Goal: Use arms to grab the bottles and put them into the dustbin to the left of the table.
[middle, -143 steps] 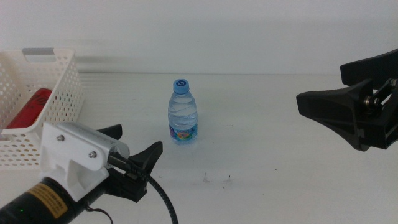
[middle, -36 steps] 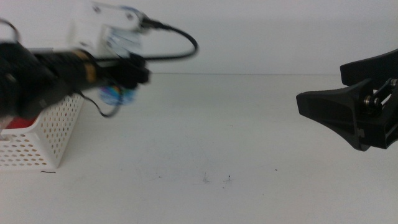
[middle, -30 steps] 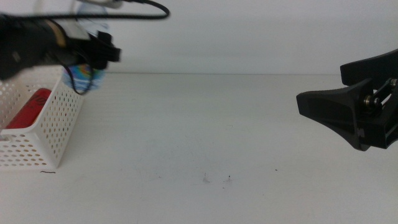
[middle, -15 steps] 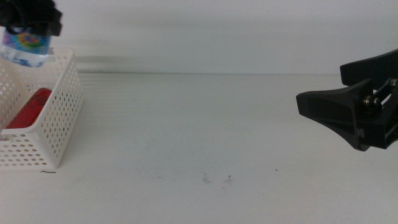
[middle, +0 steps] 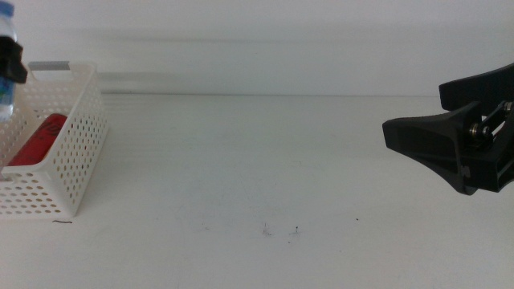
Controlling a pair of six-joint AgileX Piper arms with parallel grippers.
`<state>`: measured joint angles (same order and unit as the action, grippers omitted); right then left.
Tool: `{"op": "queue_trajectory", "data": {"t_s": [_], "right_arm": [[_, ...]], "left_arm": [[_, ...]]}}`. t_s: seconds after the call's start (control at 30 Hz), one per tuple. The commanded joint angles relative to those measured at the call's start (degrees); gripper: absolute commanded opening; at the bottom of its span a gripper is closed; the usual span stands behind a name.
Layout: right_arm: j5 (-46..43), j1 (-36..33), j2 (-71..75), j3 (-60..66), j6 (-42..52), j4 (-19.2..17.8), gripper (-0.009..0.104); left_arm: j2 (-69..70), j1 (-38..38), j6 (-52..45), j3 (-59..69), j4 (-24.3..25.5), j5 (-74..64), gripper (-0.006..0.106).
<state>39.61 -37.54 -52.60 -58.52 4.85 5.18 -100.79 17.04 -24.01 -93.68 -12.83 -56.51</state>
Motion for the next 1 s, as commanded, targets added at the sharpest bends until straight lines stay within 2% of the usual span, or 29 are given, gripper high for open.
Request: {"op": "queue_trajectory", "data": {"t_s": [0.0, 0.4, 0.57, 0.73, 0.83, 0.87, 0.97], "right_arm": [[-0.51, 0.43, 0.32, -0.41, 0.10, -0.26, 0.091], [-0.51, 0.43, 0.32, -0.41, 0.10, -0.26, 0.091], [-0.51, 0.43, 0.32, -0.41, 0.10, -0.26, 0.091], [-0.51, 0.43, 0.32, -0.41, 0.10, -0.26, 0.091], [-0.51, 0.43, 0.32, -0.41, 0.10, -0.26, 0.091], [-0.51, 0.43, 0.32, -0.41, 0.10, -0.26, 0.091], [-0.51, 0.43, 0.32, -0.41, 0.10, -0.26, 0.091]], "left_arm": [[-0.97, 0.64, -0.48, -0.93, -1.05, 1.89, 0.018], [-7.93, 0.64, -1.72, -0.93, -0.95, 4.14, 0.019], [-9.12, 0.52, -3.66, -0.93, -1.72, 3.23, 0.029], [-9.21, 0.52, -4.69, -0.93, -2.49, 3.22, 0.046], [-9.21, 0.52, -4.69, -0.93, -2.71, 3.22, 0.062], [-9.21, 0.52, -4.69, -0.93, -2.76, 3.02, 0.075], [-9.21, 0.52, -4.69, -0.93, -2.76, 2.25, 0.094]]}}
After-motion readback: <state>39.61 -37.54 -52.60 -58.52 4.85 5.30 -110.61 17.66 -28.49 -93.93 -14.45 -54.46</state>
